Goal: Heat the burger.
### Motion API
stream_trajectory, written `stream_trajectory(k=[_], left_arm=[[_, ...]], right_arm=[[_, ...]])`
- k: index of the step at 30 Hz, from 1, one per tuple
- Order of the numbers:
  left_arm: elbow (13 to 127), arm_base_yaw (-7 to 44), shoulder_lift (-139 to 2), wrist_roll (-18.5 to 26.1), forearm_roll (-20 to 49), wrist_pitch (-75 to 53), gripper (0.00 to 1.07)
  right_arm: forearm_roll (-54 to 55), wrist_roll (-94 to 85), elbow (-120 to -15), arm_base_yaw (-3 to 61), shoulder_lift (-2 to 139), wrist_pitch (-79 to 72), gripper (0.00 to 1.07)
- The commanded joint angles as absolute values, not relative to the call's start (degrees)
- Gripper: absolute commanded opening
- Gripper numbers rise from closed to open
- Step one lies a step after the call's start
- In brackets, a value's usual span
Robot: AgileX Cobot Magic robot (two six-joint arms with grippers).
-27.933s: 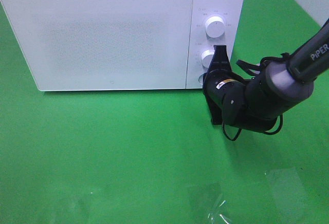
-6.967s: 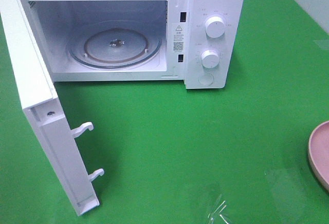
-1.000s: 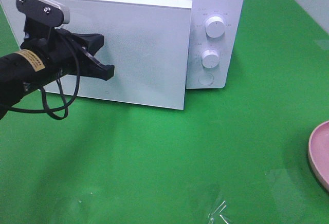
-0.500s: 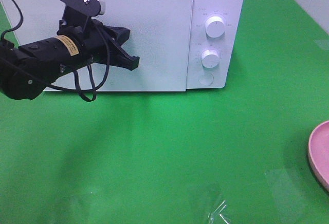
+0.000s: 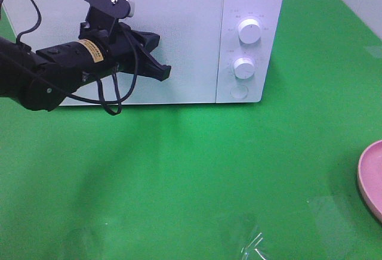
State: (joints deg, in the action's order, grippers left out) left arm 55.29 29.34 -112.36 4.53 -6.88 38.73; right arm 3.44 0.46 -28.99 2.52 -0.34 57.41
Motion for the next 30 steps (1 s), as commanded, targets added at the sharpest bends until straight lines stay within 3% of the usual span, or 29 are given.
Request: stream_trajectory(k=[1, 8, 12, 13, 14, 15, 16, 17, 18, 19, 24, 30], left_arm=[[57.4, 27.7, -111.7, 4.3, 1.8, 40.6, 0.0], [54.5, 31.3, -107.0, 4.3, 1.4, 29.2, 0.0], [51.6, 33.9, -103.0, 4.1, 2.3, 20.7, 0.12], [50.7, 35.3, -101.2, 4.1, 2.4, 15.5, 0.28], [50.7, 35.3, -101.2, 4.1, 2.4, 15.5, 0.28], [50.2, 36.4, -99.7, 4.1, 2.4, 10.3, 0.59], [50.2, 36.4, -99.7, 4.1, 2.4, 10.3, 0.59], [50.1, 37.0, -98.5, 4.1, 3.0, 5.2, 0.89], [50.1, 37.0, -98.5, 4.1, 3.0, 5.2, 0.89], [50.1, 37.4, -97.2, 4.0, 3.6, -1.4, 1.01], [50.1, 37.4, -92.5, 4.0, 4.1, -19.3, 0.98], [50.1, 37.4, -87.4, 4.0, 4.1, -31.9, 0.98]], right_arm=[[3.3, 0.0, -28.9, 2.1, -1.7, 57.4, 0.76], [3.3, 0.0, -28.9, 2.1, -1.7, 57.4, 0.76], [3.3, 0.0, -28.9, 2.1, -1.7, 57.4, 0.76], [3.3, 0.0, -28.9, 2.1, -1.7, 57.4, 0.76], [3.3, 0.0, -28.9, 2.1, -1.7, 57.4, 0.76], [3.3, 0.0, -28.9, 2.1, -1.7, 57.4, 0.76], [3.3, 0.0, -28.9, 2.1, -1.7, 57.4, 0.76], [3.3, 0.0, -28.9, 2.1, -1.7, 57.4, 0.76], [3.3, 0.0, -28.9, 2.1, -1.7, 57.4, 0.76], [3.3, 0.0, -28.9, 2.1, -1.7, 57.4, 0.76], [3.3, 0.0, -28.9, 2.1, -1.7, 57.4, 0.76], [3.3, 0.0, -28.9, 2.1, -1.7, 57.4, 0.76]])
